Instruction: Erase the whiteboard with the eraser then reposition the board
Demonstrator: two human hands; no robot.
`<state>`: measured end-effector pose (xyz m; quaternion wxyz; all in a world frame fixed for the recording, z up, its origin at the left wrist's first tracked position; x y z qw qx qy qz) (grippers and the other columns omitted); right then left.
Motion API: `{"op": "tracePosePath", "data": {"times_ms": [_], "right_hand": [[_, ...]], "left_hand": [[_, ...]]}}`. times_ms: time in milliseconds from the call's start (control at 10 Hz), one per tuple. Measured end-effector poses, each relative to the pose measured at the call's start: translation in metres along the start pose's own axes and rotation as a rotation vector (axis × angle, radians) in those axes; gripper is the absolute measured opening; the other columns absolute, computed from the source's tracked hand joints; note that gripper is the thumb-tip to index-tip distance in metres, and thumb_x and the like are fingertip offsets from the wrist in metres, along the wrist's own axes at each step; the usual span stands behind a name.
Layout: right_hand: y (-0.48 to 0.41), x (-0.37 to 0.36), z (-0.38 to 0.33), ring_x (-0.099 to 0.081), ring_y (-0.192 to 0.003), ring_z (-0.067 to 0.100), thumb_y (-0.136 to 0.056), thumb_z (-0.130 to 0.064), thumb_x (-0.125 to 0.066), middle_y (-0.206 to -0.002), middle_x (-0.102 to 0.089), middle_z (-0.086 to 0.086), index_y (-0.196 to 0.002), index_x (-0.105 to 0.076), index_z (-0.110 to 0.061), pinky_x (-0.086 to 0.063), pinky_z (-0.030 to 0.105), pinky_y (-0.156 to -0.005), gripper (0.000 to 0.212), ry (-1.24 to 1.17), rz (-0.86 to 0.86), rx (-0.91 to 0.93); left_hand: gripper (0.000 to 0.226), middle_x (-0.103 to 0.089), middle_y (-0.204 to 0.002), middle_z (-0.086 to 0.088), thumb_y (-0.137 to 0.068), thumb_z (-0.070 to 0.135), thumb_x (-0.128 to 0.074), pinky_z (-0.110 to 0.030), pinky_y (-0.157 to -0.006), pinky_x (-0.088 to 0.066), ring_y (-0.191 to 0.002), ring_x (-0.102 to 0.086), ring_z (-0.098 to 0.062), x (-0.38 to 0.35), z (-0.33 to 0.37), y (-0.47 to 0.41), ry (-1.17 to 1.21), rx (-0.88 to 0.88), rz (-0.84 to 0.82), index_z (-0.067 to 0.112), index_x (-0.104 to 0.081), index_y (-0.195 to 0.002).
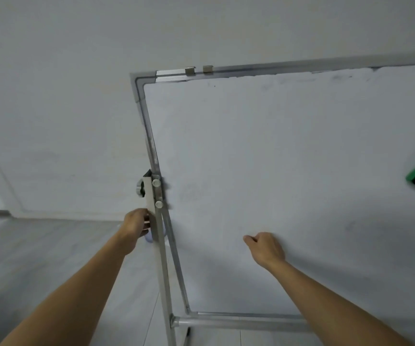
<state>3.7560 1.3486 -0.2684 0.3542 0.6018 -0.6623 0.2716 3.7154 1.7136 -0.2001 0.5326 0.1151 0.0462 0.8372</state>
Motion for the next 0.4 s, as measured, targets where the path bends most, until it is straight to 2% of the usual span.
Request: {"op": "tracePosePath", "data": {"times_ms": [100,200,300,400], "right_hand": [[0.001,0.003,-0.005,-0.045,-0.048,0.017,-0.093,-0.046,-0.050,-0.053,-0.044,-0.002,-0.057,-0.041,-0.016,-0.032,0.027,-0.049,0.047,-0.001,-0.012,-0.017],[0.008,-0.003,-0.009,-0.045,-0.049,0.018,-0.090,-0.044,-0.056,-0.054,-0.044,0.000,-0.060,-0.041,-0.017,-0.035,0.027,-0.052,0.043,-0.022,-0.103,-0.026],[0.020,0.002,-0.030,-0.061,-0.061,0.025,-0.086,-0.043,-0.062,-0.066,-0.058,0.004,-0.072,-0.058,-0.012,-0.047,0.033,-0.059,0.034,-0.105,-0.195,0.013],[0.037,0.046,-0.072,-0.071,-0.079,0.018,-0.086,-0.039,-0.066,-0.083,-0.073,0.001,-0.087,-0.070,-0.014,-0.056,0.039,-0.073,0.024,-0.299,-0.070,0.164]], "left_hand": [[0.038,-0.059,-0.099,-0.014,-0.099,0.028,-0.032,-0.037,-0.077,-0.046,-0.086,-0.056,-0.025,0.023,0.038,-0.007,0.248,-0.119,0.147,0.004,-0.057,-0.113],[0.051,-0.060,-0.106,-0.012,-0.099,0.045,-0.029,-0.043,-0.089,-0.046,-0.091,-0.056,-0.025,0.029,0.077,-0.007,0.247,-0.271,0.156,0.007,-0.054,-0.122],[0.045,-0.059,-0.102,-0.006,-0.098,0.050,-0.034,-0.042,-0.086,-0.044,-0.091,-0.054,-0.023,0.017,0.106,0.009,0.110,-0.466,0.077,0.011,-0.054,-0.110],[0.049,-0.054,-0.111,0.000,-0.097,0.046,-0.043,-0.030,-0.086,-0.040,-0.100,-0.052,-0.020,0.006,0.106,0.020,-0.071,-0.486,-0.005,0.011,-0.045,-0.131]]}}
Point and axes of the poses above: each hand's wrist, its own y-axis away from the middle knuckle, its own x-axis out of the back of the hand, z = x × y, the point moved 9 cm from there along -y, towards the middle knuckle
